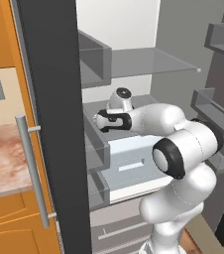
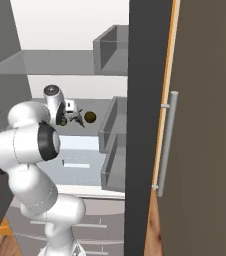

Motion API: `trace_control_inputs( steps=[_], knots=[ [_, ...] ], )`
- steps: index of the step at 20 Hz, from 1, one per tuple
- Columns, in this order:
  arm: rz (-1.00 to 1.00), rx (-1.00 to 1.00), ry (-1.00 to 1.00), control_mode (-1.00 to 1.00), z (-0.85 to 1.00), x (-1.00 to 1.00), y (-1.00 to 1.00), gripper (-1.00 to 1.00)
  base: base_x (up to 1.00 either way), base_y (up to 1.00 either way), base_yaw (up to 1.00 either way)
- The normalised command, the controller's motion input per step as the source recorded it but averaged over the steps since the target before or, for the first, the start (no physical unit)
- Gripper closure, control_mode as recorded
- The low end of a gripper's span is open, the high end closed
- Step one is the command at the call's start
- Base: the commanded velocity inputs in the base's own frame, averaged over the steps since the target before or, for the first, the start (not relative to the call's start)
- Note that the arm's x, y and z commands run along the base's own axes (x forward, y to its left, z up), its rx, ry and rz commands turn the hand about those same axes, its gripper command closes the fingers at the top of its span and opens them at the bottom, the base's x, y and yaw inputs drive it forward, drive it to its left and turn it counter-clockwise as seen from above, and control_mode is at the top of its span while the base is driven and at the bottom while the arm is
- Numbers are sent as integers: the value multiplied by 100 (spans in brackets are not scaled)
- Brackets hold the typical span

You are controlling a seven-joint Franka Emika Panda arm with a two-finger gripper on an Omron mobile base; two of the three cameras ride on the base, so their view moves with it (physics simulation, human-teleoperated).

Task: Place one avocado and one fish in each tupperware on the nearby counter, to pack two identical lunches.

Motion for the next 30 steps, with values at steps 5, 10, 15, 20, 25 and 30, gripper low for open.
trace_control_inputs(
  steps=[5,10,15,20,25,30],
  knots=[
    [-4,-1,2,-100,-17,14,1,-100,0,0,0],
    [-5,0,3,-100,-21,7,0,-100,0,0,0],
    [-4,-1,7,-100,-32,-5,1,100,0,0,0],
    [0,0,-1,-100,1,-6,0,100,0,0,0],
    [0,0,-24,-100,64,-85,-4,100,0,0,0],
    [-2,2,-15,-100,60,-100,-28,100,0,0,0]
  ],
)
